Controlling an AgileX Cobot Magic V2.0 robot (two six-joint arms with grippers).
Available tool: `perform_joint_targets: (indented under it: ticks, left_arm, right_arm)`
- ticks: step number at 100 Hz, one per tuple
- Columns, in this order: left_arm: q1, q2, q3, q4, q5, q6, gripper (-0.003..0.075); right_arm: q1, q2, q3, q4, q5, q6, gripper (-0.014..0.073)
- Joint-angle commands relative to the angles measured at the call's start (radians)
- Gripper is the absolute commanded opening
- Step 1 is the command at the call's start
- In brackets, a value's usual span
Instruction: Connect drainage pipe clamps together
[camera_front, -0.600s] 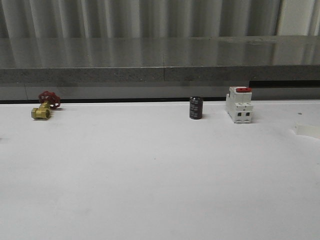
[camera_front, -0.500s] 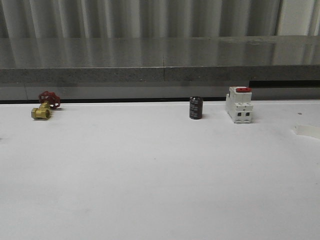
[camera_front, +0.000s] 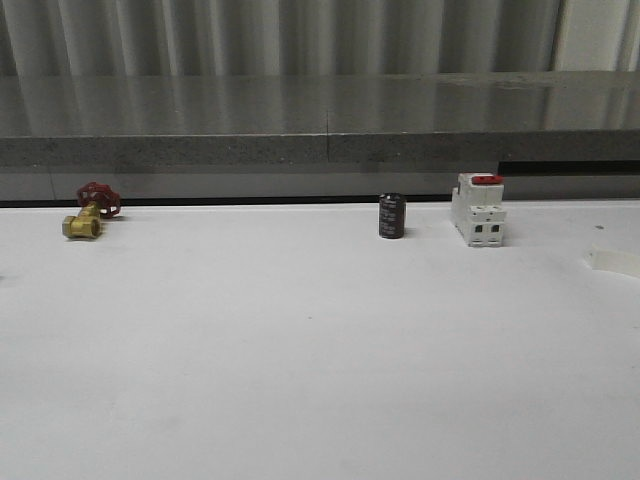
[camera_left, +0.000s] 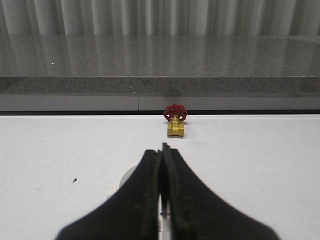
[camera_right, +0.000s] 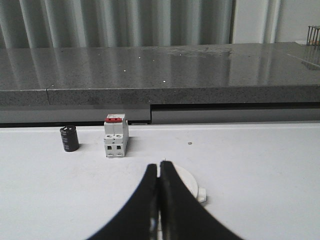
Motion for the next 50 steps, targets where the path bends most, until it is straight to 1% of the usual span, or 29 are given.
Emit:
perform_joint_targets:
  ticks: [1, 23, 35, 43, 50]
  left_arm:
    - [0.001, -0.027, 0.046, 0.000, -0.083, -0.012, -0.0021]
    - [0.001, -0.027, 0.041, 0.000, -0.110, -0.012, -0.0021]
    - [0.001, -0.027, 0.000, 0.000, -0.093, -0.012, -0.0021]
    - [0.001, -0.027, -0.067, 0.000, -0.003, -0.012, -0.0021]
    - [0.001, -0.022, -0.140, 0.000, 0.122, -0.012, -0.0021]
  right_arm:
    - [-0.008, -0.019, -0.016, -0.001, -0.068, -0.009, -0.0067]
    - [-0.008, -0.019, -0.016, -0.001, -0.068, -0.009, -0.0067]
    - [-0.008, -0.019, -0.016, -0.001, -0.068, -0.009, -0.0067]
    - [-0.008, -0.019, -0.016, -0.001, -0.068, -0.009, -0.0067]
    - [-0.008, -0.019, -0.016, -0.001, -0.068, -0.009, -0.0067]
